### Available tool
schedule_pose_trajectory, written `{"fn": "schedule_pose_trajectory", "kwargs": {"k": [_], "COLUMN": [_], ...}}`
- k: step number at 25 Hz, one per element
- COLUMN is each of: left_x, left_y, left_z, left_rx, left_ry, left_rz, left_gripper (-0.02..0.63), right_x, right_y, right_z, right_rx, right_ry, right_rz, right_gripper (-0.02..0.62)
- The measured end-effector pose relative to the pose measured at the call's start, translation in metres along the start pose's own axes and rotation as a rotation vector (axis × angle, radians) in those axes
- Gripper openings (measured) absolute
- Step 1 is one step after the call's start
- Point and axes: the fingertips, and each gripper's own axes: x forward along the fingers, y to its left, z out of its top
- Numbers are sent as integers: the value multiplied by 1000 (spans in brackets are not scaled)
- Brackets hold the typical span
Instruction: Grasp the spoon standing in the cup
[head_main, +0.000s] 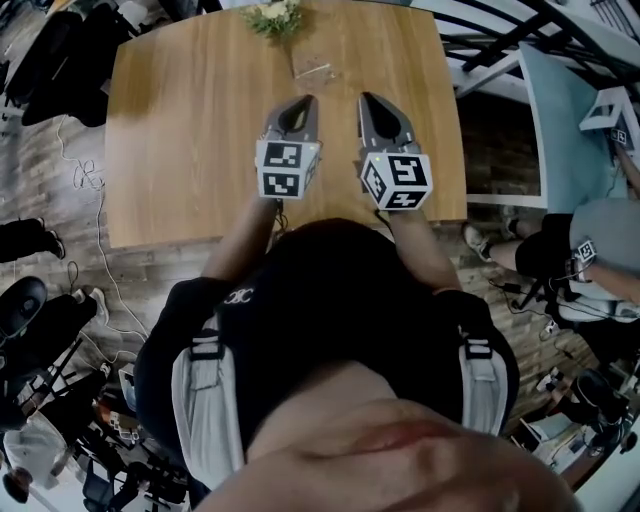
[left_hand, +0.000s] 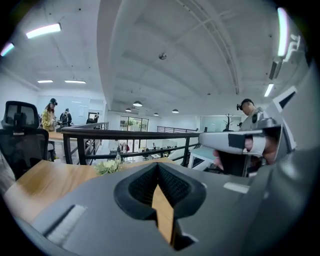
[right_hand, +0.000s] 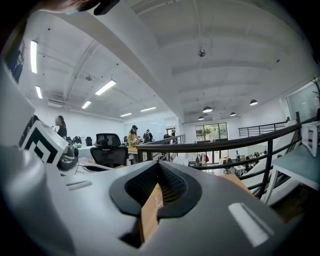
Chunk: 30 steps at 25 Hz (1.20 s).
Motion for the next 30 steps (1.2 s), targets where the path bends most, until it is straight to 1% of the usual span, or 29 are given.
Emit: {"fn": "schedule_pose_trajectory", "kwargs": {"k": [2, 4, 6, 8, 12, 16, 20, 23, 27, 30], "left_x": [11, 23, 33, 45, 65, 83, 105, 121, 141, 155], "left_y": [2, 8, 14, 17, 17, 23, 33, 39, 50, 60], "left_z": [-3, -4, -11, -23, -37, -49, -53, -59, -80, -87], "left_rx": [41, 84, 130, 169, 224, 310, 440, 515, 564, 563], "left_ry": [12, 26, 62, 103, 162, 204, 237, 264, 326, 339], "left_rz": [19, 55, 97, 118, 114, 128, 135, 113, 94, 100], "left_gripper": [11, 11, 12, 12, 12, 12, 12, 12, 12, 14], "right_x": [2, 5, 5, 2, -4, -12, -17, -19, -22, -23], "right_y": [-9, -18, -27, -37, -55, -68, -79, -83, -88, -92], "right_z": [0, -3, -7, -8, -10, -12, -14, -16, -19, -21], "right_rx": [9, 25, 37, 48, 63, 69, 73, 79, 82, 84], "right_ry": [-5, 0, 8, 7, 8, 10, 13, 18, 21, 25], "right_rz": [-2, -2, -2, -5, -13, -22, -39, -51, -63, -73], "right_gripper": [0, 0, 0, 0, 0, 0, 0, 0, 0, 0]}}
